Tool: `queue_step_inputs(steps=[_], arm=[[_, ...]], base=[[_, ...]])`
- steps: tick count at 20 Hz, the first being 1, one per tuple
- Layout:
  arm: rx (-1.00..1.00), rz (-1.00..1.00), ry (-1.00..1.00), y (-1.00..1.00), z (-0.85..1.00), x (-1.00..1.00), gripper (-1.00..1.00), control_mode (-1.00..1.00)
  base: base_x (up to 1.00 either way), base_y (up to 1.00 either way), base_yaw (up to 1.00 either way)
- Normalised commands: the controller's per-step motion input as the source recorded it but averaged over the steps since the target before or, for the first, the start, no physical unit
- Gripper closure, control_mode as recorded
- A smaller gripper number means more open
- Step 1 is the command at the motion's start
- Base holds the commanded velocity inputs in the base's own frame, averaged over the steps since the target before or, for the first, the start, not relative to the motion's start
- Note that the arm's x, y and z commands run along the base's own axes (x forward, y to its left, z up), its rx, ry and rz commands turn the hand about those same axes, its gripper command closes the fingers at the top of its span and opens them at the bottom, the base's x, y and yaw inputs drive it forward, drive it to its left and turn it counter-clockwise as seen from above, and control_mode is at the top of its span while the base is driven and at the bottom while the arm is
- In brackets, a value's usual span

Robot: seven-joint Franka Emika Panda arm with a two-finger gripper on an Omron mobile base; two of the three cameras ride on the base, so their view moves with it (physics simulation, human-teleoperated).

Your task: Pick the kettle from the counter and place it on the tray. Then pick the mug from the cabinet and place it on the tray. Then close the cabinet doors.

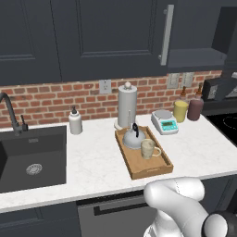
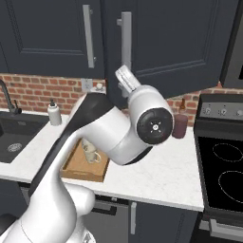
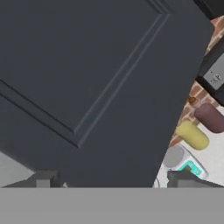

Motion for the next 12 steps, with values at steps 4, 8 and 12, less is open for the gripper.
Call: queue_step_inputs(steps=[4,8,12], arm=[[0.0,0.05,0.0,0.4,0.0,0.82,-1.0,-1.0],[-0.01,0.01,0.0,0.46,-0.04,0.77,-1.0,-1.0],[0.0,0.0,0.0,0.39,-0.07,0.81,-1.0,-1.0]], base=[[0.0,0.0,0.0],[0.0,0.0,0.0],[0.0,0.0,0.0]])
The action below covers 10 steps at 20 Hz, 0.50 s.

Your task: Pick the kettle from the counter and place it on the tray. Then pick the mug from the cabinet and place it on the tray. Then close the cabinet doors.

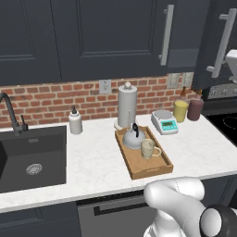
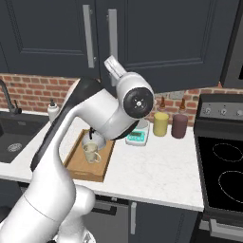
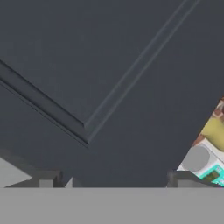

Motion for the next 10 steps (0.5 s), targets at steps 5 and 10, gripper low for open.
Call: queue_step_inputs(steps=[5,10], arm=[[-0.02,0.0,0.0,0.32,-0.12,0.91,-1.0,-1.0],[-0.06,0.0,0.01,0.33,-0.1,0.9,-1.0,-1.0]], base=[[0.0,0.0,0.0],[0.0,0.0,0.0]])
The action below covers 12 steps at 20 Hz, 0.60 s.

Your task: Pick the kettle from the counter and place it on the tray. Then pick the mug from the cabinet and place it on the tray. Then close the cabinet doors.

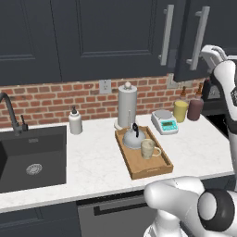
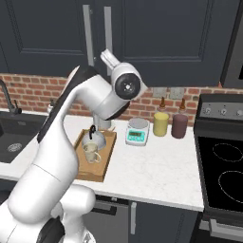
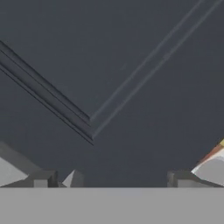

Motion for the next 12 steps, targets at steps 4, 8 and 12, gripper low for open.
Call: queue_step_inputs(steps=[4,8,12], arm=[[-0.08,0.0,0.15,0.29,-0.14,0.71,-1.0,-1.0],[-0.04,0.0,0.16,0.19,-0.09,0.52,-1.0,-1.0],[-0.05,0.0,0.18,0.11,-0.02,0.43,-1.0,-1.0]], base=[[0.0,0.0,0.0],[0.0,0.0,0.0],[0.0,0.0,0.0]])
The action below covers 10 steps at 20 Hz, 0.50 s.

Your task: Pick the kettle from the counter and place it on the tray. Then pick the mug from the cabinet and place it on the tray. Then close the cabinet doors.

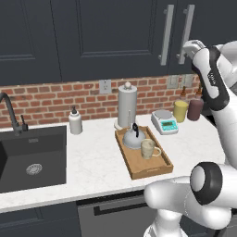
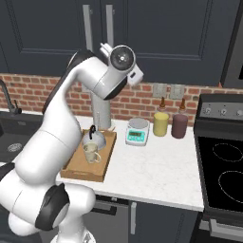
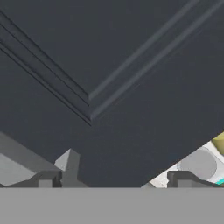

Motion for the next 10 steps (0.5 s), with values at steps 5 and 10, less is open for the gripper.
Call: queue_step_inputs(steps=[5,10], arm=[[-0.08,-0.01,0.09,0.06,-0.18,0.42,-1.0,-1.0],[-0.07,-0.02,0.05,0.0,-0.23,0.42,-1.0,-1.0]], base=[[0.0,0.0,0.0],[0.0,0.0,0.0]])
